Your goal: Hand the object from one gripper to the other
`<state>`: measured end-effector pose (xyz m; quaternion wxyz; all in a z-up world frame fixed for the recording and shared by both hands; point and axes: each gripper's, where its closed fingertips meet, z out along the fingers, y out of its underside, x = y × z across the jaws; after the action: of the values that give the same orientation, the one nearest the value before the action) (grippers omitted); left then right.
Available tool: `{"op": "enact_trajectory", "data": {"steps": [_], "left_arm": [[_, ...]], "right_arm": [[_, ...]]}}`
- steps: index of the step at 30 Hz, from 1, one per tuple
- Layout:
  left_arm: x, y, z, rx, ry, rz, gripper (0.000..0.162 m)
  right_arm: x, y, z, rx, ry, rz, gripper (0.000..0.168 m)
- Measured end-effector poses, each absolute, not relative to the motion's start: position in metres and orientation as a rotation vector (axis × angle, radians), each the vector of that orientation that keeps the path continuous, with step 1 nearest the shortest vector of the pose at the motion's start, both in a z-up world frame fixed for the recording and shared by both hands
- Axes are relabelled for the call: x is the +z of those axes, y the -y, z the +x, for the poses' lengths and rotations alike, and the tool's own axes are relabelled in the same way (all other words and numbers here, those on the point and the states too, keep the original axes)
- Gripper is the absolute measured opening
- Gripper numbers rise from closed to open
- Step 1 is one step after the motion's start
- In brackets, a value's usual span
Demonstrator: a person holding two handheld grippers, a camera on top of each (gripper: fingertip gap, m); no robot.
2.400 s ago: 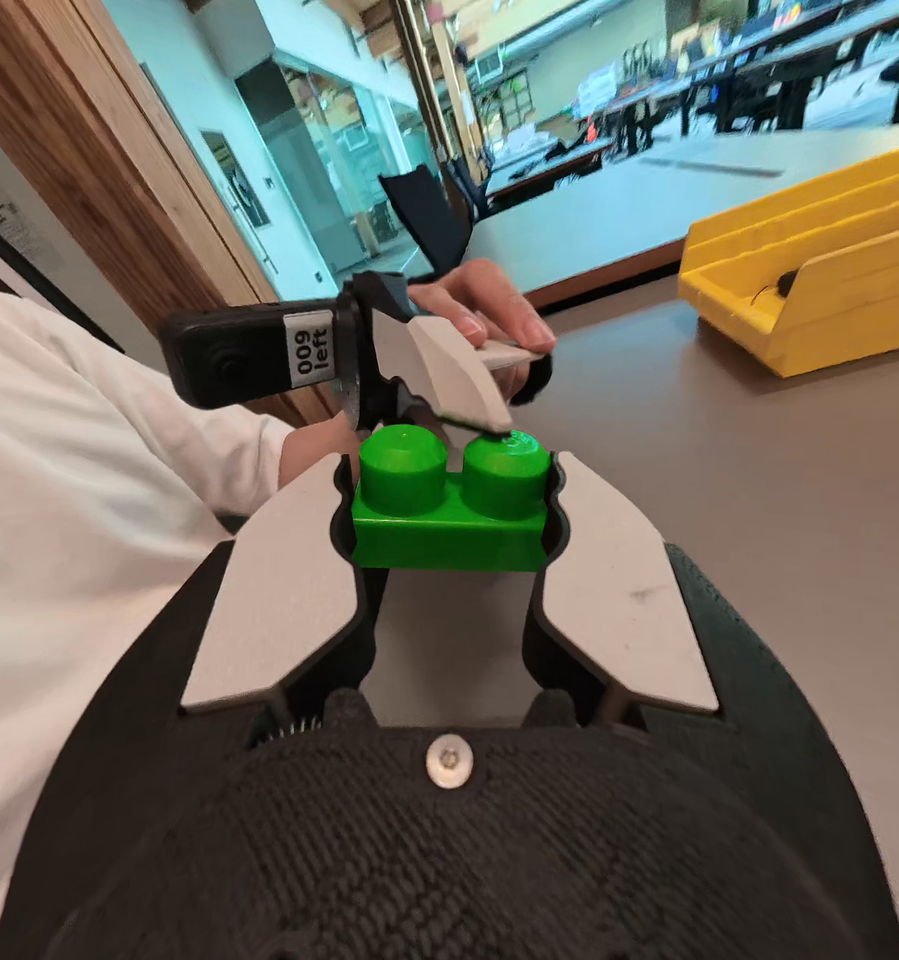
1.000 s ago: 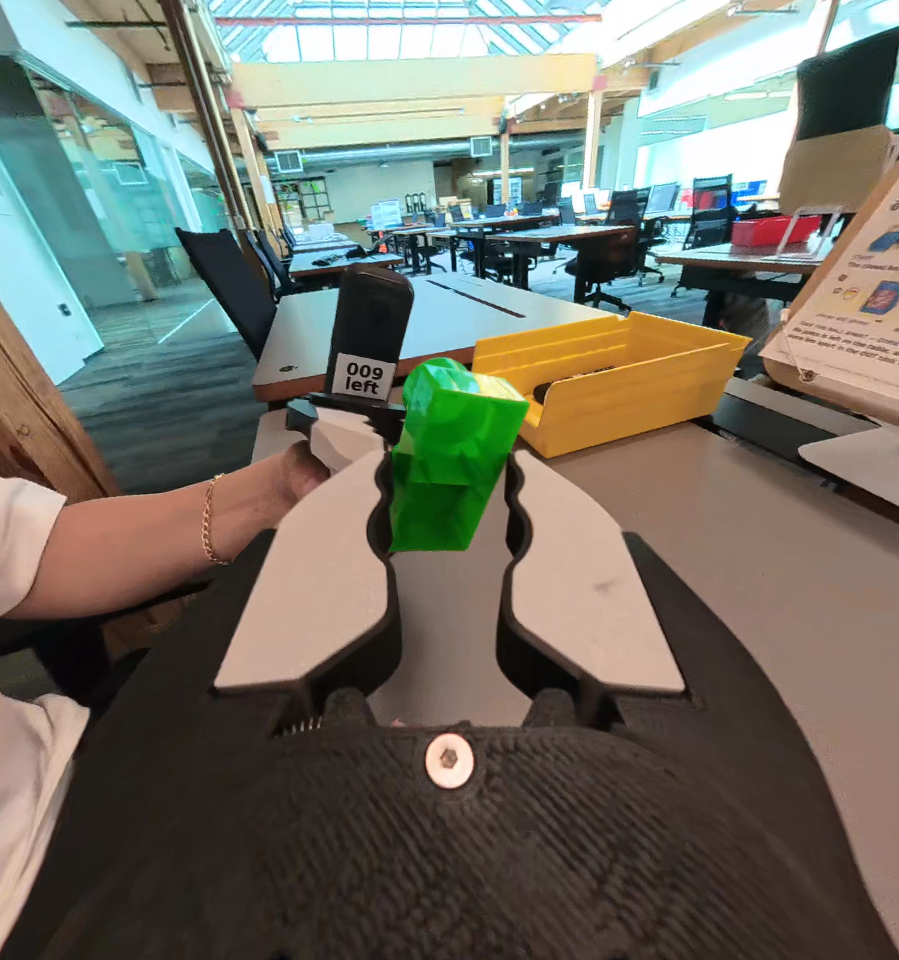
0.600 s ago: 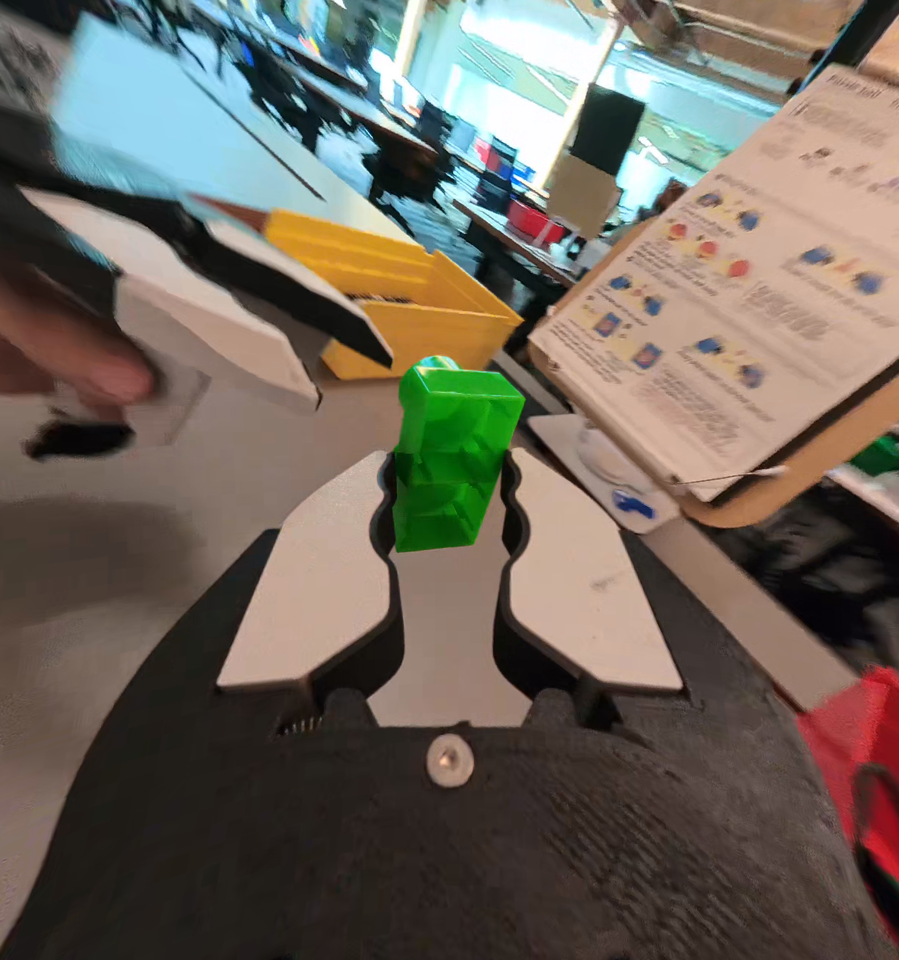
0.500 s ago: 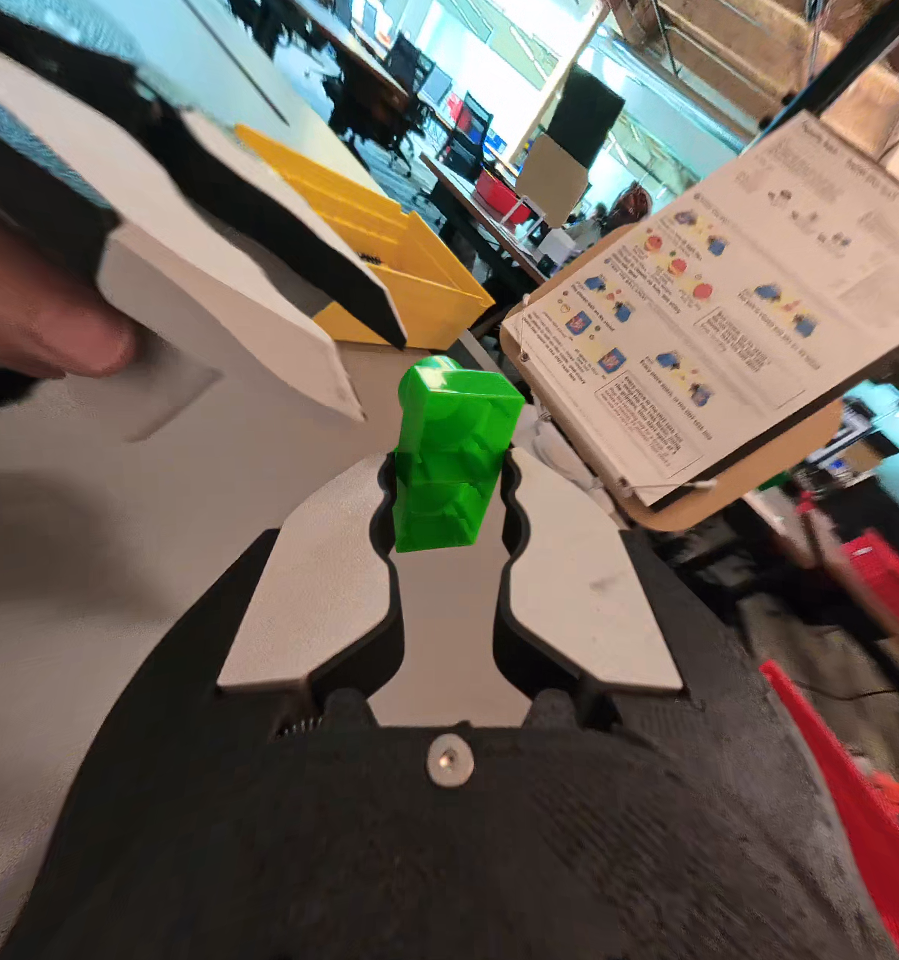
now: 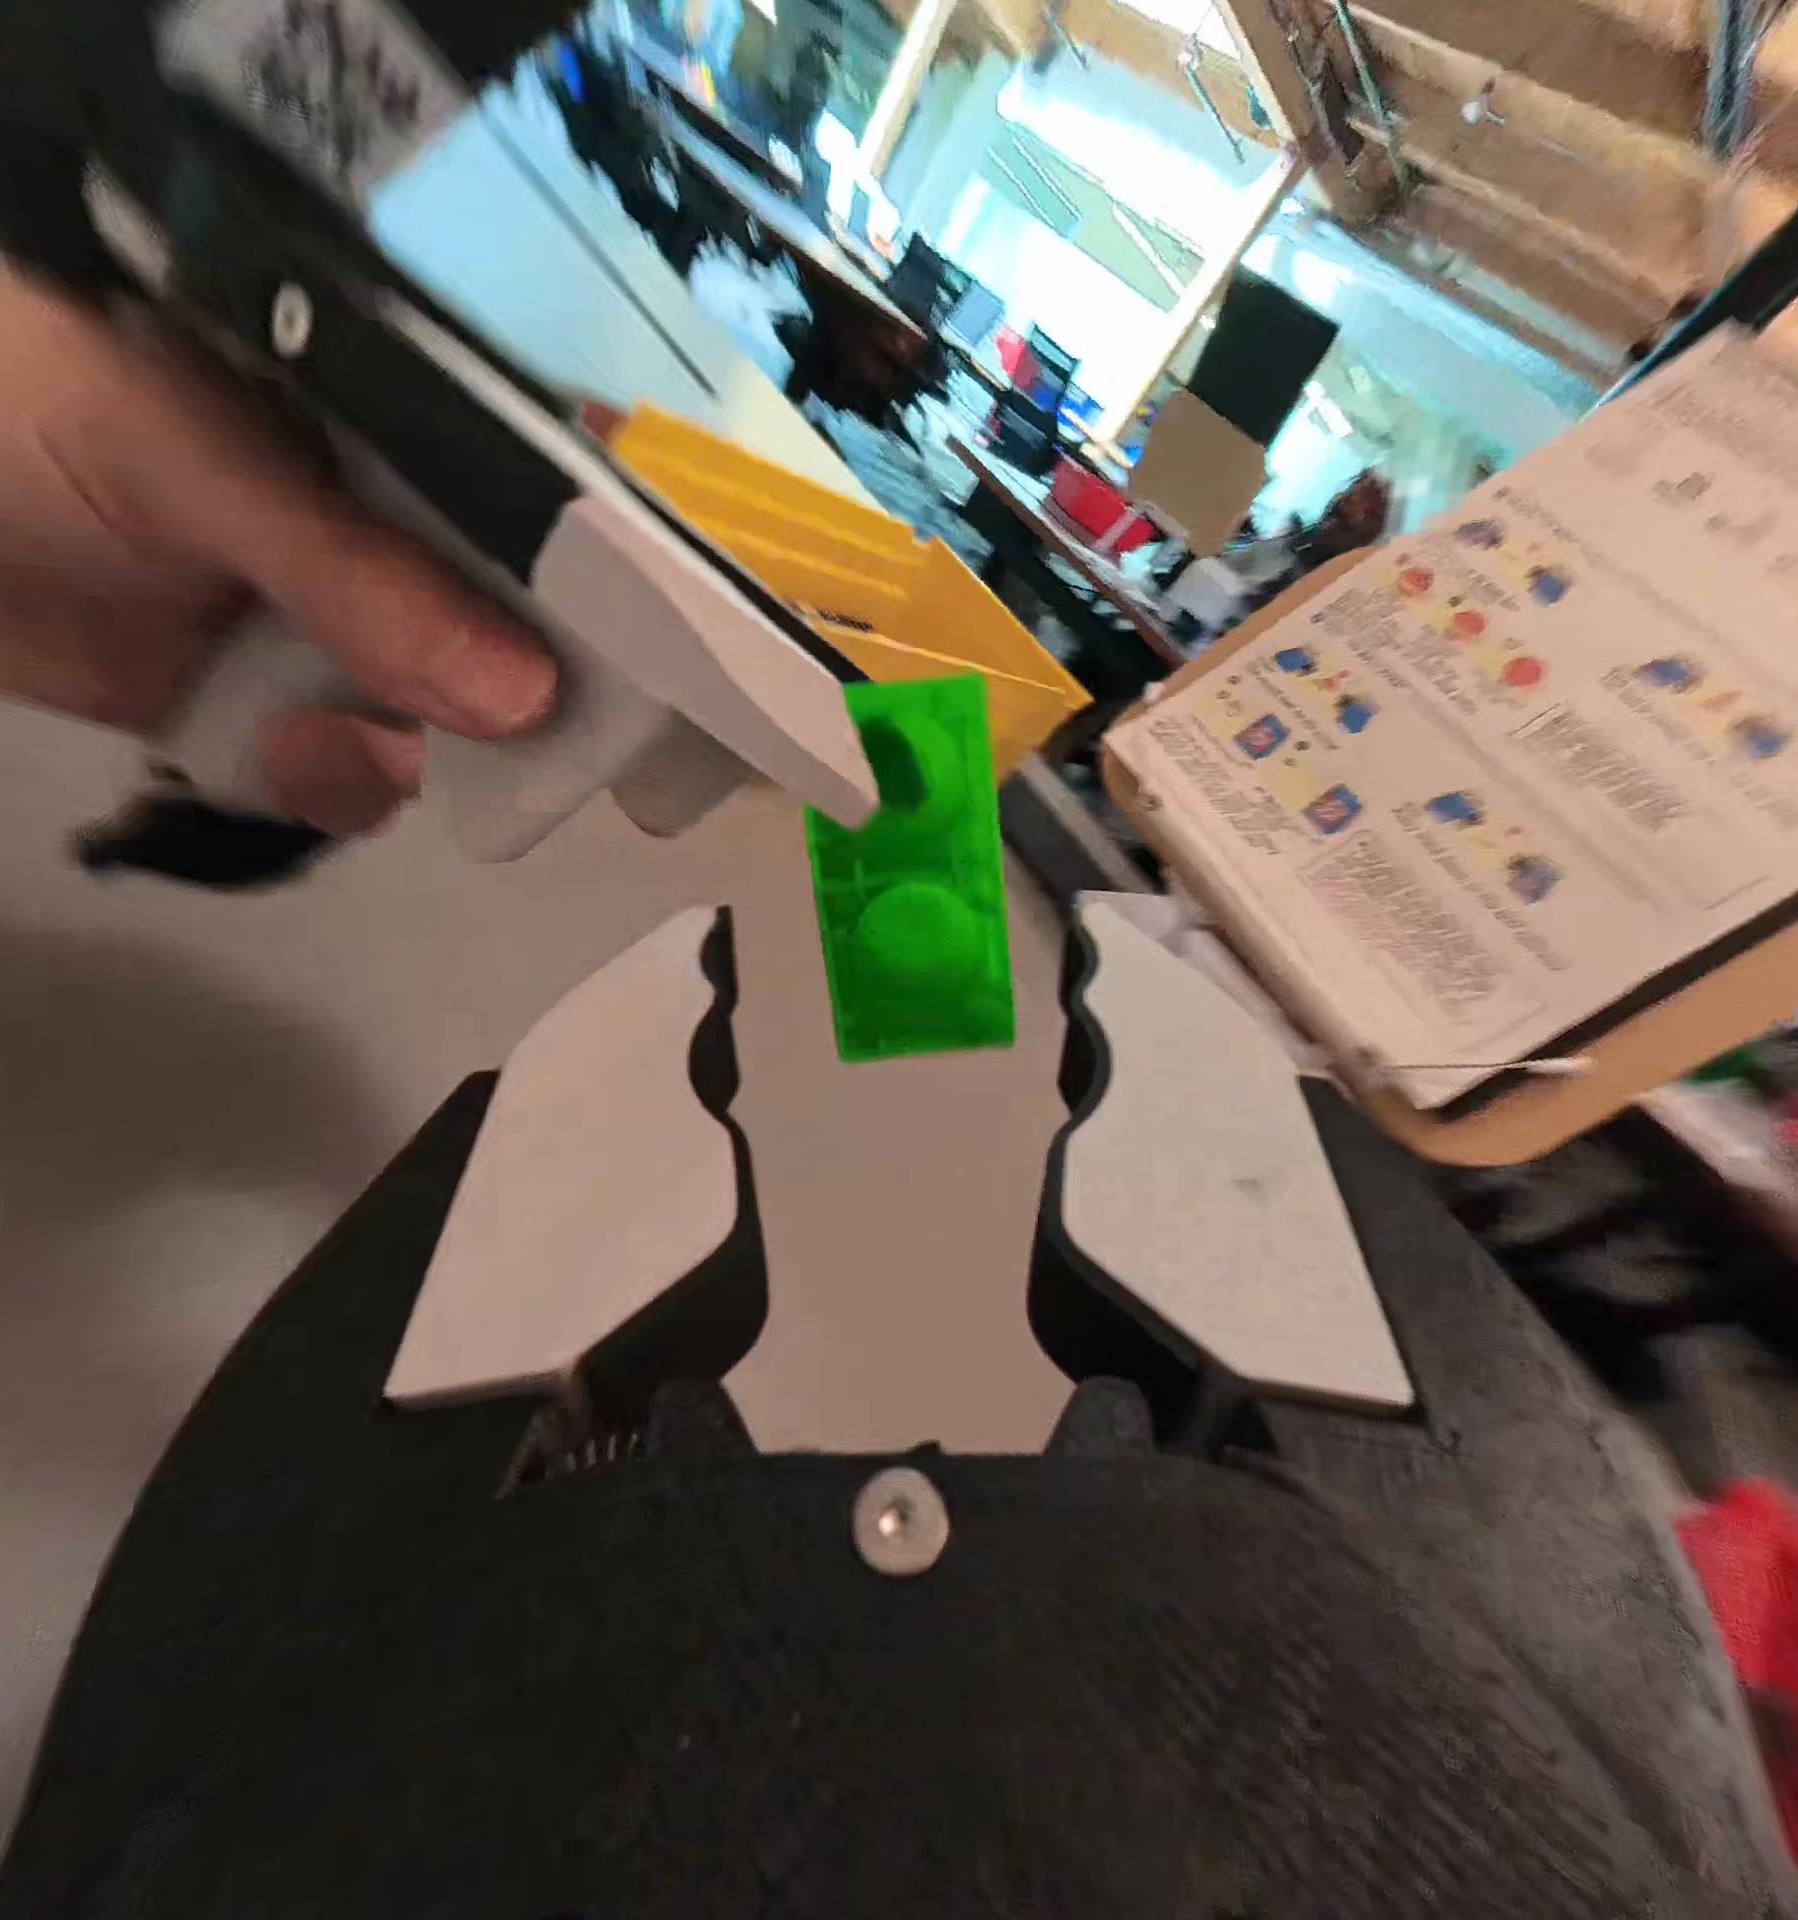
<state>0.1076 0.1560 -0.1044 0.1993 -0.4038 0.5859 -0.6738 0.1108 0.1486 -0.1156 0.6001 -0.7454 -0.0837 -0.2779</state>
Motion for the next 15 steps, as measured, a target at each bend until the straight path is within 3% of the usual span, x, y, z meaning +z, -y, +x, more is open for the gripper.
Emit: {"op": "enact_trajectory", "data": {"steps": [1,2,6,10,15], "left_arm": [[-0.097,-0.16,0.105,-1.948,-1.61,-1.068,0.045],[-0.089,-0.163,0.102,-2.009,-1.58,-0.99,0.045],[-0.065,-0.163,0.072,-2.172,-1.529,-0.561,0.045],[-0.068,-0.154,0.05,-2.109,-1.531,-0.233,0.045],[-0.075,-0.144,0.037,-2.072,-1.558,-0.069,0.045]], "right_arm": [[-0.11,-0.147,0.11,-0.499,0.124,-1.703,0.073],[-0.102,-0.144,0.109,-0.348,0.04,-1.66,0.082],[-0.081,-0.137,0.09,0.441,-0.188,-1.45,0.089],[-0.076,-0.134,0.055,1.128,-0.226,-1.311,0.079],[-0.071,-0.137,0.045,1.356,-0.268,-1.209,0.066]]}}
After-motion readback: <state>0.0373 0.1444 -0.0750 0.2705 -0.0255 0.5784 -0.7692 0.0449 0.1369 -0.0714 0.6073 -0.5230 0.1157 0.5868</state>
